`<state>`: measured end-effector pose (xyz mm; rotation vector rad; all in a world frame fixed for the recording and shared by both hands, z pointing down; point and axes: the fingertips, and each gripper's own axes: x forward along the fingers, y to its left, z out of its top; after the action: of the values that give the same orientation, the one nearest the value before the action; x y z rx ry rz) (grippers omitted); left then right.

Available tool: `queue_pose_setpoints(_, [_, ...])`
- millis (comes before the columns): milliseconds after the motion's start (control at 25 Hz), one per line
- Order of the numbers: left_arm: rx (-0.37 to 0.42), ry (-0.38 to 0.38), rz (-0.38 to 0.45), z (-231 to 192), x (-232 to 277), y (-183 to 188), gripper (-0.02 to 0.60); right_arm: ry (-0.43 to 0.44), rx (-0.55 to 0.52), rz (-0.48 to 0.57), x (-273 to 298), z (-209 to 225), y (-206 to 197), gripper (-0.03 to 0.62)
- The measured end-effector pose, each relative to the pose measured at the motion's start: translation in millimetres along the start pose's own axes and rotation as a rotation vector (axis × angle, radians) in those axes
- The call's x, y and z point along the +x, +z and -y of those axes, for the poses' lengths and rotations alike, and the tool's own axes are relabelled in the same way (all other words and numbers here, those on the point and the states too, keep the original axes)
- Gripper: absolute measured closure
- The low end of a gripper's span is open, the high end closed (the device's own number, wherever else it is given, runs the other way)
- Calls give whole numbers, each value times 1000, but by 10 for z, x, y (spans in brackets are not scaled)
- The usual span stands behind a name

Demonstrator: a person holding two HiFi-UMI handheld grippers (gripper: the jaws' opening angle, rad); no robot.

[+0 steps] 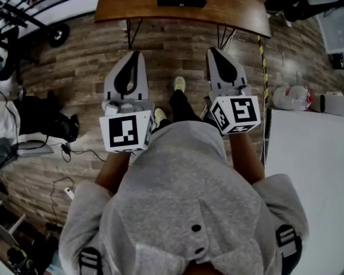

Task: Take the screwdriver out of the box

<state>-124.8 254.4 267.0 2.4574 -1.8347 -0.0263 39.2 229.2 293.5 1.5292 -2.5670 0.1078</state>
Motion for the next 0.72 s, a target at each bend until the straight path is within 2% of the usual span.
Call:
queue_pose_setpoints(200, [5, 9, -19, 81, -14, -89, 569, 16, 11, 8, -9, 49, -54, 579])
queue_pose_setpoints(720, [26, -12, -53, 36, 691, -69, 568, 41, 37, -2, 614, 468, -36, 579])
